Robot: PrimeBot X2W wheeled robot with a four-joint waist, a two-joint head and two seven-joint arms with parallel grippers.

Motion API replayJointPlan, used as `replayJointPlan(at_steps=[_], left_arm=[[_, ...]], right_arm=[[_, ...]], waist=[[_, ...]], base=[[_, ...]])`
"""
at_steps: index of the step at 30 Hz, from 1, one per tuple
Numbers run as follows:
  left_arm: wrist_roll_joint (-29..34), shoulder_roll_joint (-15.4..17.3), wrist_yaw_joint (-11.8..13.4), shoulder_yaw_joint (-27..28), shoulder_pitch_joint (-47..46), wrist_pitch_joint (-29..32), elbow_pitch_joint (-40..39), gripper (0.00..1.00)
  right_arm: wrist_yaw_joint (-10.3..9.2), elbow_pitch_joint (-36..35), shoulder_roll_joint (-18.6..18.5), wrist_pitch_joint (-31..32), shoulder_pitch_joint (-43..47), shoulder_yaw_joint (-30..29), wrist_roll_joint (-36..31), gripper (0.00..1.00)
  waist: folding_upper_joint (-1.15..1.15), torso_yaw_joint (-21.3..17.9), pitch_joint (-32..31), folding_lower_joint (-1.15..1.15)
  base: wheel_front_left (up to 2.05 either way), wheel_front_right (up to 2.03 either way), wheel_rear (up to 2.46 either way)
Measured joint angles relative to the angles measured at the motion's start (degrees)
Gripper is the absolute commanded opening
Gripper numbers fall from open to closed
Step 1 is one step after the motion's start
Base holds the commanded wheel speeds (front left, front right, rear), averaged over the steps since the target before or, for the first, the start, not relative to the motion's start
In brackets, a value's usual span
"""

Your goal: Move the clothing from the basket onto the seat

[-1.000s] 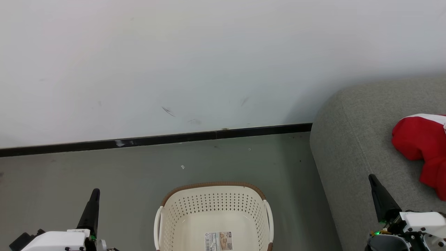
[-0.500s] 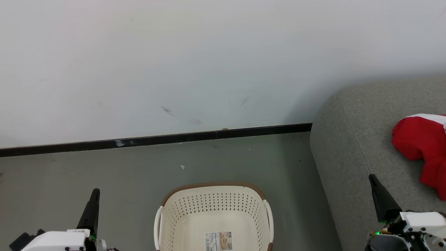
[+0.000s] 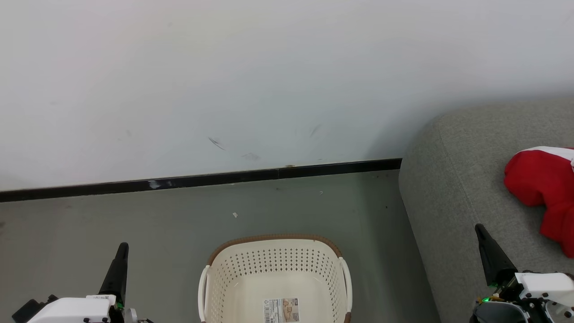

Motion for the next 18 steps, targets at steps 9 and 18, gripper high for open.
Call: replayJointPlan(at_steps=[9,18], left_arm=[[0.00,0.00,0.00,-0.01,0.00,0.00,0.00,0.00],[0.00,0.00,0.00,-0.01,0.00,0.00,-0.01,0.00]], right_arm=[[0.00,0.00,0.15,0.01,0.00,-0.07,-0.04,0.00],[0.00,0.00,0.16,0.07,-0.01,-0.10,-0.05,0.00]], waist=[[0.00,0.00,0.00,0.00],[0.00,0.00,0.00,0.00]], base=[[0.00,0.00,0.00],[0.00,0.00,0.00]])
